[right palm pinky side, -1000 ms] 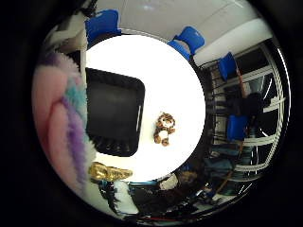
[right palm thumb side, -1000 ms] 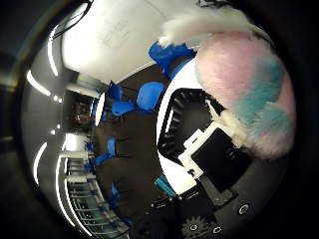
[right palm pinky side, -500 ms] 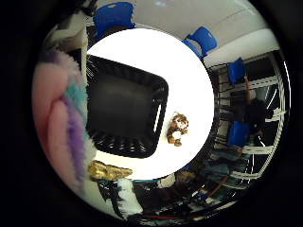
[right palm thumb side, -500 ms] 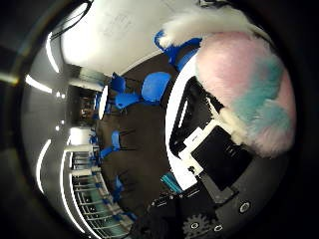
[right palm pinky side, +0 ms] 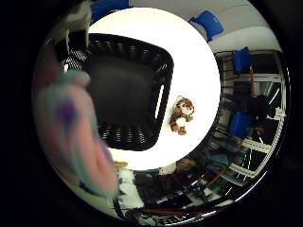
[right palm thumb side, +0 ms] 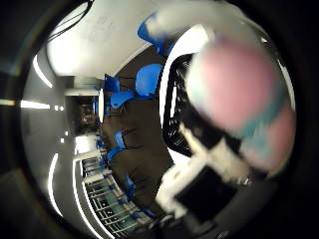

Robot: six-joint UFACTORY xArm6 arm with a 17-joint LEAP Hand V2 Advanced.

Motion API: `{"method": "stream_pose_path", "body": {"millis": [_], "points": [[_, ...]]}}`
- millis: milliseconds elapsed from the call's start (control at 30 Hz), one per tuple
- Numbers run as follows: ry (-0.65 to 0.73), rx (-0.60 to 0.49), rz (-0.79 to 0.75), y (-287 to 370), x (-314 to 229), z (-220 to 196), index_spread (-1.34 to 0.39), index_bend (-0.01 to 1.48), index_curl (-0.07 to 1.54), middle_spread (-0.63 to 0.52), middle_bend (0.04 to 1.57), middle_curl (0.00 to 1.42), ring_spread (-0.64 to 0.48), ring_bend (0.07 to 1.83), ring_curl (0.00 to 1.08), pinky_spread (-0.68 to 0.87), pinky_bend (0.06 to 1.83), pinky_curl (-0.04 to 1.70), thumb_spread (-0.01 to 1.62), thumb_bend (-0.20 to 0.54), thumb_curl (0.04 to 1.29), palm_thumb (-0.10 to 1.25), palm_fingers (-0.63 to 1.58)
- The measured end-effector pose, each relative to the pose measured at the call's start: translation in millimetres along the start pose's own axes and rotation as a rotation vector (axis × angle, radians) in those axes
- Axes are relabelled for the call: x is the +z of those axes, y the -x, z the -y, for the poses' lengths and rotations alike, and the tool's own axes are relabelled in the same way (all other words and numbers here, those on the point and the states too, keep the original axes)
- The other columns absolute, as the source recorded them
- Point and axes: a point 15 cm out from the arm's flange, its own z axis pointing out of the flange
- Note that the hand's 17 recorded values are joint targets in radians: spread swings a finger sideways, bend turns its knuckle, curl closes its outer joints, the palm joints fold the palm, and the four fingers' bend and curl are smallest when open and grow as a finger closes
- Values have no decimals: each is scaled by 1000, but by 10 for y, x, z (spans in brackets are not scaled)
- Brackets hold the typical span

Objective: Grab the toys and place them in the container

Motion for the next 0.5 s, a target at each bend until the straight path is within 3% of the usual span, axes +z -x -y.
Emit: {"method": "stream_pose_path", "body": {"millis": [33, 200, 500], "points": [[9, 2, 2, -7, 17, -15, -444, 465, 612, -136, 614, 628, -22, 805, 520, 152, 772, 741, 1233, -22, 373, 599, 66], [35, 4, 6, -51, 79, -47, -449, 328, 477, -37, 434, 482, 170, 576, 380, 433, 704, 622, 1213, -24, 316, 532, 20], [46, 6, 8, -62, 29, -119, -434, 167, 356, 43, 255, 361, 237, 388, 274, 525, 582, 459, 1171, -23, 274, 458, 92]]}}
